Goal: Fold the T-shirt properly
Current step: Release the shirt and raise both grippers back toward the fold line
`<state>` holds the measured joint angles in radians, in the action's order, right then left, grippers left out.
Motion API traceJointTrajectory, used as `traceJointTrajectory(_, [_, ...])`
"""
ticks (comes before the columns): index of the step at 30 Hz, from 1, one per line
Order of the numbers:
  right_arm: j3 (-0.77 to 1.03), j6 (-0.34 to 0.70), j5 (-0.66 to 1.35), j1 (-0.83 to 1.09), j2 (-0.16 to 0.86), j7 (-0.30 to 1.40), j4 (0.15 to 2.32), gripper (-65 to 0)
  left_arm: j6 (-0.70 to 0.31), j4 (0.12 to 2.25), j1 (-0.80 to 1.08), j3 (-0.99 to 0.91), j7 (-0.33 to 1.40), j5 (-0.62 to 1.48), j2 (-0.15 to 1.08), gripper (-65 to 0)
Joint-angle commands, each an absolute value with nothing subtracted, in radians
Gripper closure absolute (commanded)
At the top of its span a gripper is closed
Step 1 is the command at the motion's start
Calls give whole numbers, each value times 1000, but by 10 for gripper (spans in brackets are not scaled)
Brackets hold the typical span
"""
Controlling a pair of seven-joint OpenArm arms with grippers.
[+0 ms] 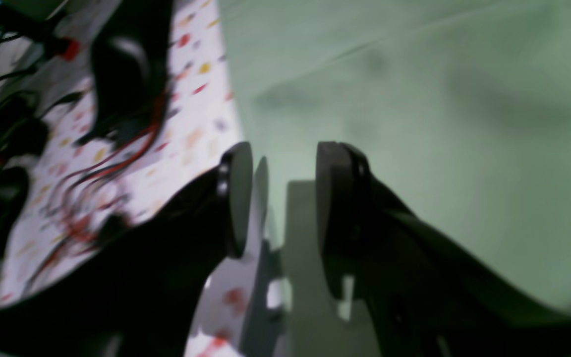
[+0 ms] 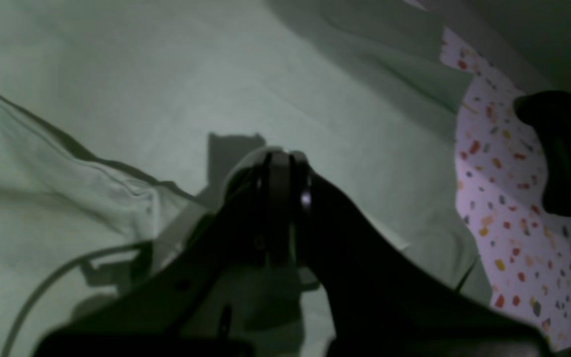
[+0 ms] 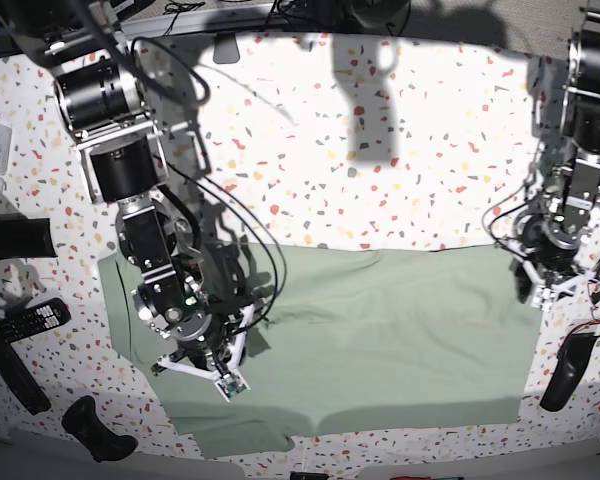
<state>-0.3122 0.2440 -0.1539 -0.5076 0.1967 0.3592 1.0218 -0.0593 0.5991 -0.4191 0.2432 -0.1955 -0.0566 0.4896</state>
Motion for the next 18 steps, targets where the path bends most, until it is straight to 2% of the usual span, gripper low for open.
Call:
traceJointTrajectory(1, [-307,240,-151,-544,197,331,1036,0,-48,612,-448,237,-205,-52,511,-194])
traceJointTrajectory(9, [-307,239,-197,-609,196,218,912,-11,-49,612,-448,237,-201,-52,518,-194])
traceJointTrajectory(11, [-307,239,-206,-641,196,190,850,-161,-48,612,-448,237,-201,-52,518,-194])
traceJointTrajectory(13, [-307,239,-206,-666,196,182,805,-250,-48,612,-448,237,-201,-52,518,-194])
traceJointTrajectory(14, [-307,238,-205,-676,196,183,791,-267,-48,612,-448,237,-201,-52,518,-194])
traceJointTrajectory(18, [-307,239,-150,-688,196,226,785,-267,-48,612,-448,237,-202,-52,518,-194])
